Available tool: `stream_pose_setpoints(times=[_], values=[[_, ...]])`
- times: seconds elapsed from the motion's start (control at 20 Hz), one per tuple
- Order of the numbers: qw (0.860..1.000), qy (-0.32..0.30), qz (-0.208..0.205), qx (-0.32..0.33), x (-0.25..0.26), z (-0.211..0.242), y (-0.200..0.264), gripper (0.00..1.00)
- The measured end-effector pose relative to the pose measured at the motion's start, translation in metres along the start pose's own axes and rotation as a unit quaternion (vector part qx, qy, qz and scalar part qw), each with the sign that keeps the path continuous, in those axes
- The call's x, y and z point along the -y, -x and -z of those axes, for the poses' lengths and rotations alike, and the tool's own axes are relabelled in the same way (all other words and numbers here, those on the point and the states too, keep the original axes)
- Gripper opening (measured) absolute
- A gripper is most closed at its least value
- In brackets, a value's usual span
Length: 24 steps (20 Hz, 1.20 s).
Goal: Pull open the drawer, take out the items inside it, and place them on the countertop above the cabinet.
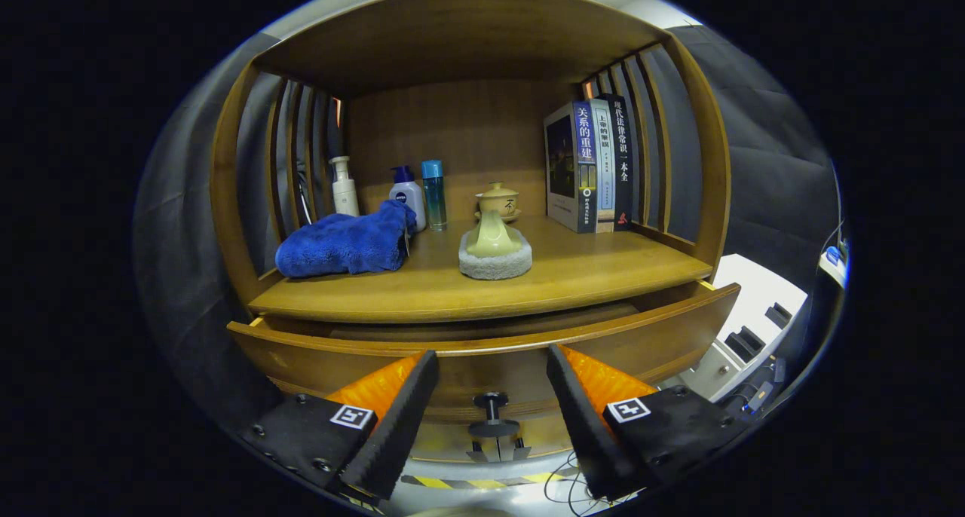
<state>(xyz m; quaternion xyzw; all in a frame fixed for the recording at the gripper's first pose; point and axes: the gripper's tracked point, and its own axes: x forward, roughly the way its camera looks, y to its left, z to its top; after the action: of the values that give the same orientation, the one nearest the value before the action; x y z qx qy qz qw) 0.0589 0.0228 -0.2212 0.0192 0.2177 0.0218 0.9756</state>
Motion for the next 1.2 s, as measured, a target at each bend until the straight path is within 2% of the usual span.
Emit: stream_pose_setpoints(times=[0.95, 1.2], values=[[1.000, -0.023, -0.003, 0.000, 0.000, -0.008, -0.029, 0.98], [1.000, -0.005, -0.012, 0.001, 0.001, -0.010, -0.030, 0.98]])
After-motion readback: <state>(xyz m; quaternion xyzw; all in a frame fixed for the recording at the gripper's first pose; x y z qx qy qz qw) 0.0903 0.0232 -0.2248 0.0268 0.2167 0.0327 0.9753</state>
